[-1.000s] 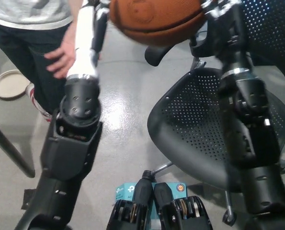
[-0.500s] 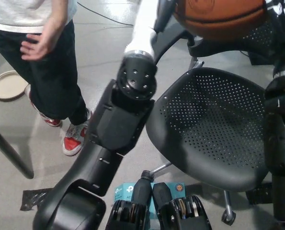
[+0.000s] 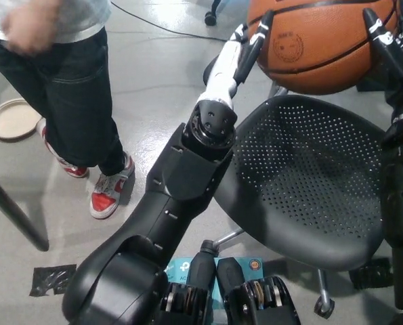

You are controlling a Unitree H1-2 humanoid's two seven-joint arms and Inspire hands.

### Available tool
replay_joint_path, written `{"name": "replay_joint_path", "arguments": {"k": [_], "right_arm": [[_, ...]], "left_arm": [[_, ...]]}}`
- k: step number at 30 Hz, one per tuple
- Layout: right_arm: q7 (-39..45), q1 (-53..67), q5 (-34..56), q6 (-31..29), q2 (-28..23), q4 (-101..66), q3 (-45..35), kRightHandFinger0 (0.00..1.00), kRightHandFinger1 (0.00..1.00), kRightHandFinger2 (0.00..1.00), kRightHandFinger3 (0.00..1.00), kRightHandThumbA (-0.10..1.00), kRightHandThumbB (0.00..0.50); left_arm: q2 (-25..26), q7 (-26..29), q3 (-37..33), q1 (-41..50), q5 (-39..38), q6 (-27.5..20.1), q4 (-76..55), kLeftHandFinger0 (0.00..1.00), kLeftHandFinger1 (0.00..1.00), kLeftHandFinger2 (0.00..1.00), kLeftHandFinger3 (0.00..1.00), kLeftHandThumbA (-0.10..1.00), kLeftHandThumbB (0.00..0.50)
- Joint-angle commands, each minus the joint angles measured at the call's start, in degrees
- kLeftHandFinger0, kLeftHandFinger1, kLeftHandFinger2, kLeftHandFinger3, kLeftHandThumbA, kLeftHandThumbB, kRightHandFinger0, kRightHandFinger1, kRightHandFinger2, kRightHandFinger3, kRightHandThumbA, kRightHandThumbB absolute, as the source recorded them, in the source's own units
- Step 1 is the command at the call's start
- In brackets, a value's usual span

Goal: The robot grabs the basketball from a person using both hands and then drops it on the black chair in the front

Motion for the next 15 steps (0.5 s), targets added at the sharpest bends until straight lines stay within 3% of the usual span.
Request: {"name": "replay_joint_path", "arguments": {"k": [1,3,6,8,13,14,15], "right_arm": [[6.67,-5.81,5.93,-1.06,3.85,1.46,0.12,1.00,1.00,1.00,1.00,1.00,0.218],[8.02,-5.77,5.86,-3.56,4.29,4.29,-0.22,1.00,1.00,1.00,1.00,1.00,0.184],[8.23,-5.89,5.80,-3.81,4.35,4.60,-0.41,1.00,1.00,1.00,1.00,1.00,0.182],[5.43,-4.98,2.81,-1.78,2.75,7.14,-0.15,1.00,1.00,1.00,1.00,1.00,0.204],[3.14,-5.21,1.81,-1.02,0.49,8.53,-1.38,1.00,1.00,1.00,1.00,1.00,0.197],[4.63,-4.73,3.28,0.07,-2.74,8.48,-2.82,1.00,1.00,1.00,1.00,1.00,0.202],[4.70,-4.75,3.29,0.09,-2.85,8.53,-2.84,1.00,1.00,1.00,1.00,1.00,0.202]], "left_arm": [[-6.81,-7.06,-1.48,-10.34,-1.35,-10.75,3.75,1.00,1.00,1.00,1.00,1.00,0.166],[-6.71,-8.45,-0.79,-10.01,-2.30,-10.02,5.11,1.00,1.00,1.00,1.00,1.00,0.147],[-6.76,-8.46,-0.59,-10.40,-2.35,-10.63,6.02,1.00,1.00,1.00,1.00,1.00,0.146],[-4.60,-11.75,-0.12,-9.63,-3.01,-10.57,9.90,1.00,1.00,1.00,1.00,1.00,0.218],[-2.09,-11.81,0.39,-8.81,-2.85,-9.73,10.47,1.00,1.00,1.00,1.00,1.00,0.260],[0.53,-12.54,0.54,-7.59,-2.80,-10.83,10.58,1.00,1.00,1.00,1.00,1.00,0.262],[0.65,-12.63,0.45,-7.56,-2.70,-10.98,10.61,1.00,1.00,1.00,1.00,1.00,0.262]]}}
